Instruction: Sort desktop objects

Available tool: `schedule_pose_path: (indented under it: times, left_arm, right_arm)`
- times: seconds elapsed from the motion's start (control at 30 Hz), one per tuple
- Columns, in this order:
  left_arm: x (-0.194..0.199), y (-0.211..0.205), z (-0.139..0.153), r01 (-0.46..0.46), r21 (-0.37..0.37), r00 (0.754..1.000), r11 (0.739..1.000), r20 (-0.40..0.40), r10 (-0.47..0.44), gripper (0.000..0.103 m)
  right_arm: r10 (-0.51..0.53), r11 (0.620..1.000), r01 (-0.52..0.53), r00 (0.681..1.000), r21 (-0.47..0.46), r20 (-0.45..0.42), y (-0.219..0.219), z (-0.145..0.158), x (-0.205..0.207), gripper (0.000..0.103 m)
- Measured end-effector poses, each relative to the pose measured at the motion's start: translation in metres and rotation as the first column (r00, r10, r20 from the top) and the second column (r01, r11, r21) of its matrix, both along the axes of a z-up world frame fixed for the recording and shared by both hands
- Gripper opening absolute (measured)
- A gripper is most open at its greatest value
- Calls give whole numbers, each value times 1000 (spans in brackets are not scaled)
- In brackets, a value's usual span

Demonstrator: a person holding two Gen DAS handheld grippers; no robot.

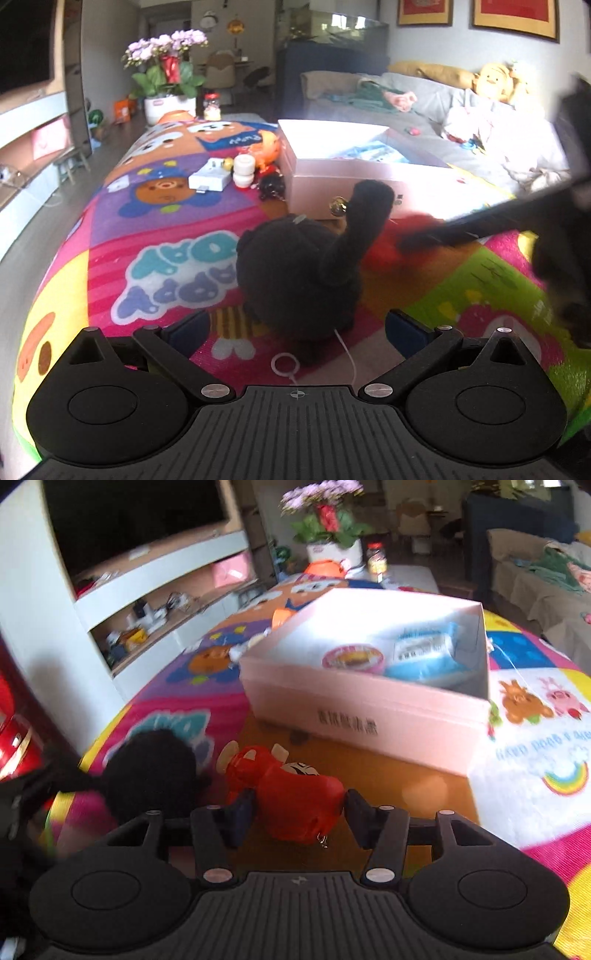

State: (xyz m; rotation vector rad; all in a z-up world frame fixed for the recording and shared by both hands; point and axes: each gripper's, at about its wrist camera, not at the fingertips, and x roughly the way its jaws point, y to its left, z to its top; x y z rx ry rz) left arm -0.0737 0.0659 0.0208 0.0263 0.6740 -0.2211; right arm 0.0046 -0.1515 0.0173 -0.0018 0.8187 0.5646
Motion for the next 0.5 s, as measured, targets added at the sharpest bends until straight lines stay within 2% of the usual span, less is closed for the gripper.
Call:
schedule_pose_path:
  times: [0.07, 0.13, 0.2, 0.27, 0.3, 0.37, 0.43, 0.5]
  left_arm:
    - [2, -2, 0, 8, -8, 1000, 1000, -4, -8, 103]
    - [5, -6, -1, 16, -6, 1000, 1000, -9, -16, 103]
    - [7, -11, -2, 22, -5, 1000, 1000, -13, -22, 103]
    - [8, -16, -2, 29, -7, 999, 1000, -15, -29, 103]
    - [8, -17, -2, 32, -7, 999, 999, -15, -32, 103]
    - [11, -20, -3, 29, -9, 999, 1000, -18, -30, 103]
    - [17, -23, -4, 14, -9, 1000, 1000, -20, -14, 103]
    - [26, -27, -5, 4, -1, 1000, 1000, -14, -4, 103]
  right_arm:
    - [55, 997, -54, 998, -54, 16, -14, 4, -9, 53]
    - [44, 992, -34, 996, -124, 79, -23, 7, -15, 57]
    - [-40, 976, 74, 985, -205, 168, -29, 10, -15, 66]
    - [-128, 946, 199, 954, -255, 270, -31, 13, -15, 87]
    - [-150, 950, 215, 950, -228, 275, -35, 15, -16, 91]
    - [-180, 970, 211, 957, -122, 229, -46, 17, -17, 100]
    - [-194, 976, 208, 963, -61, 188, -51, 12, -22, 100]
    - [-205, 976, 214, 966, -45, 157, -52, 4, -27, 100]
